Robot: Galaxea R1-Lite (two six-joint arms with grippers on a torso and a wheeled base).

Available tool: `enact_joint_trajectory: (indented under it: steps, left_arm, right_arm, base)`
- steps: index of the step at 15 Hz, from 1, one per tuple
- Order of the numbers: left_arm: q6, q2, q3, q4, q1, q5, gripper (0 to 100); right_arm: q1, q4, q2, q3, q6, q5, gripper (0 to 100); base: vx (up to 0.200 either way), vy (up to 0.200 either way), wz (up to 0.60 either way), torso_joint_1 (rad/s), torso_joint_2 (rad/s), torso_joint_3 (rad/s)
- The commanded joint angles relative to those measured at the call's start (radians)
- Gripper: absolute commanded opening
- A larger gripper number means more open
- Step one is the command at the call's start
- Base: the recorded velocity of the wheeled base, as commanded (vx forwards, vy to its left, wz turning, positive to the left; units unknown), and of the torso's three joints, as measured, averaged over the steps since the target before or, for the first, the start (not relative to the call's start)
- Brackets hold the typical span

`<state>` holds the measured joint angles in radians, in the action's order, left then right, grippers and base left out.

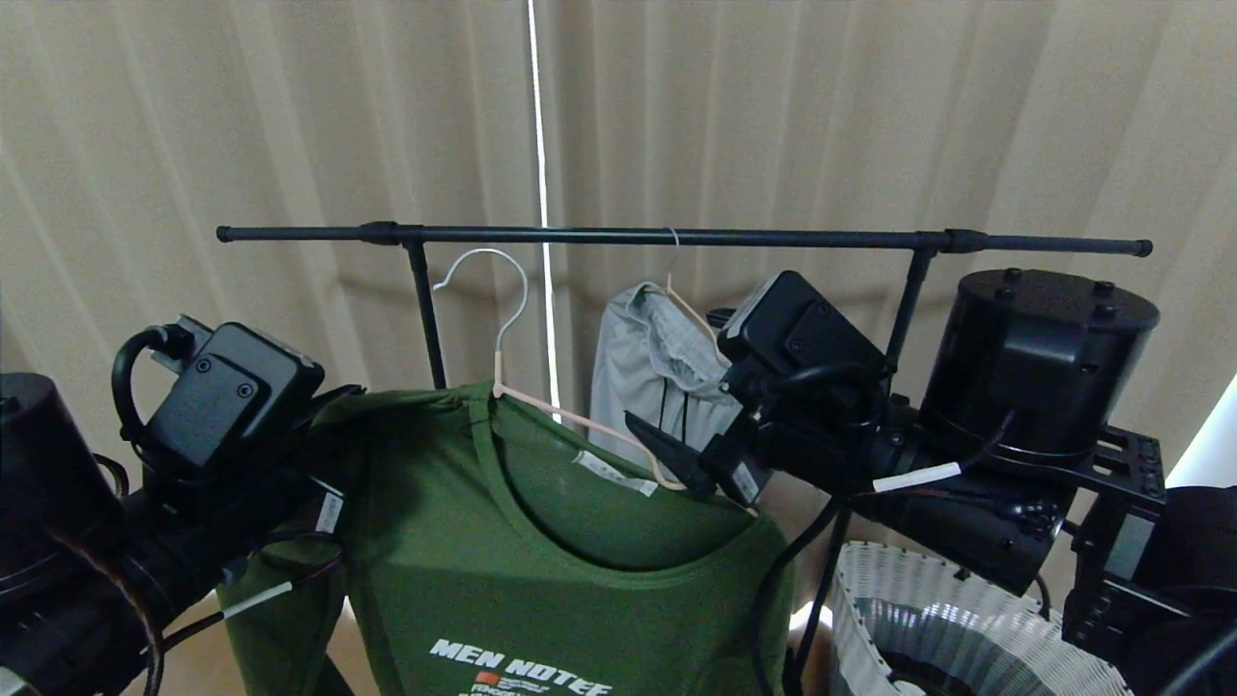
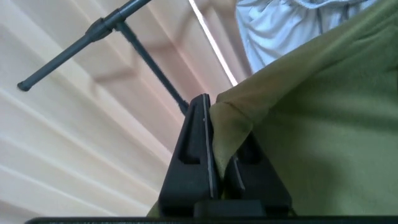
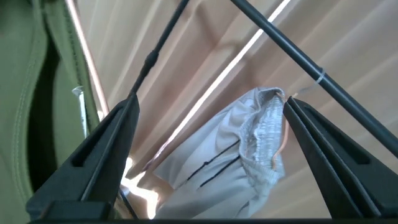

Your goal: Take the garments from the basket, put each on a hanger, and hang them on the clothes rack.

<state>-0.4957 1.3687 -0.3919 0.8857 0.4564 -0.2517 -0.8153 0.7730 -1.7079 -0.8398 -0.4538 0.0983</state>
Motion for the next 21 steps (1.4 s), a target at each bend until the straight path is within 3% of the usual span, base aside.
enact_joint_trajectory:
  steps: [1,11,21]
  left_arm:
    - [0.000,0.000,0.001,0.001,-0.005,-0.001,0]
    - [-0.001,-0.014,0.008,0.002,-0.033,0.000,0]
    - [-0.006,-0.086,0.027,-0.001,0.093,-0.003,0]
  right_arm:
    - [-0.008,0.000,0.001,-0.001,0.000,0.000,100]
    - [-0.008,0.000,0.010,0.011,0.001,0.001,100]
    - [-0.002,-0.003,-0.022,-0.005,-0.003,0.058,100]
  base:
    - [0.000,0.000,0.00,0.000,0.00,0.000]
    - [0.000,0.000,0.00,0.000,0.00,0.000]
    - [0.000,0.000,0.00,0.000,0.00,0.000]
